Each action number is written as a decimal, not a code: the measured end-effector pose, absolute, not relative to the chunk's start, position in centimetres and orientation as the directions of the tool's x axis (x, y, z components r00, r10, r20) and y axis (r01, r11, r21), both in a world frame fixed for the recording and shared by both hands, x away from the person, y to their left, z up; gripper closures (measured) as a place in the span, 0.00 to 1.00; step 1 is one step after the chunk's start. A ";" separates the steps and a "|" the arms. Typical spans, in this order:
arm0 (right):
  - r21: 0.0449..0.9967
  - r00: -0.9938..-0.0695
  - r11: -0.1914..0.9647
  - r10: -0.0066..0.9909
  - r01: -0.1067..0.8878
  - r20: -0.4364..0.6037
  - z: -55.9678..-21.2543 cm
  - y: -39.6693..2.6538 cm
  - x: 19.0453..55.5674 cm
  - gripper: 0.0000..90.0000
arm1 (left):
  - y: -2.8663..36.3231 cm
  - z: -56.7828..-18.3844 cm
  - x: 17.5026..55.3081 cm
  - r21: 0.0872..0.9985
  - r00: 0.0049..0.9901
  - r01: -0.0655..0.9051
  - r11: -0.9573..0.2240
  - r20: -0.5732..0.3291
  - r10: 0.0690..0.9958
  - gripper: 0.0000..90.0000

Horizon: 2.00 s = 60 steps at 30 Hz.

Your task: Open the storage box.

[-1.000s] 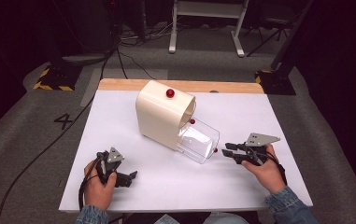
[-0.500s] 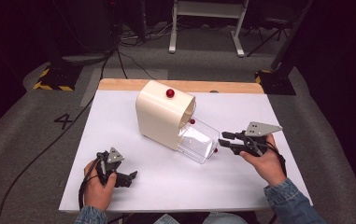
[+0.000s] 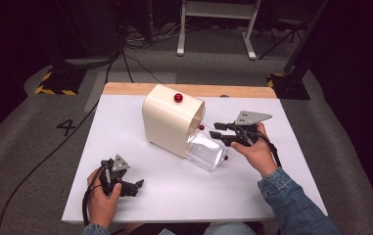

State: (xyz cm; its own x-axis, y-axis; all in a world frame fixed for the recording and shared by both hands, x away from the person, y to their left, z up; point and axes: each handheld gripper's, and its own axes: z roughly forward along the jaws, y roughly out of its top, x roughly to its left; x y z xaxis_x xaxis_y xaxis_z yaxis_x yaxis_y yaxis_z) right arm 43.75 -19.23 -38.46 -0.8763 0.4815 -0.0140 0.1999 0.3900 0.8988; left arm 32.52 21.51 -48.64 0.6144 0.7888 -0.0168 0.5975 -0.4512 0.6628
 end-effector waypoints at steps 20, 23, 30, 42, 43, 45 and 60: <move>0.899 -0.901 0.419 0.427 0.125 -0.074 -38.9 -16.4 44.5 0.83 | 21.5 -48.7 32.5 0.666 0.613 0.594 -0.451 -0.013 0.790 0.00; 0.898 -0.897 0.424 0.433 0.120 -0.085 -38.9 -16.4 44.3 0.83 | 21.5 -48.7 32.5 0.664 0.614 0.595 -0.452 -0.013 0.789 0.00; 0.900 -0.895 0.419 0.437 0.119 -0.085 -38.5 -17.0 43.9 0.83 | 21.5 -48.7 32.5 0.664 0.614 0.595 -0.452 -0.014 0.789 0.00; 0.900 -0.886 0.415 0.455 0.130 -0.082 -37.9 -19.8 42.0 0.83 | 21.5 -48.6 32.6 0.663 0.614 0.596 -0.453 -0.013 0.789 0.00; 0.901 -0.886 0.415 0.457 0.130 -0.083 -37.9 -20.0 41.9 0.83 | 21.5 -48.6 32.6 0.662 0.615 0.596 -0.454 -0.013 0.788 0.00; 0.899 -0.884 0.419 0.460 0.131 -0.086 -37.9 -20.4 41.6 0.83 | 21.5 -48.6 32.6 0.660 0.616 0.598 -0.455 -0.014 0.788 0.00; 0.905 -0.879 0.403 0.470 0.139 -0.074 -37.9 -22.6 40.2 0.83 | 21.5 -48.6 32.6 0.659 0.616 0.601 -0.452 -0.021 0.788 0.00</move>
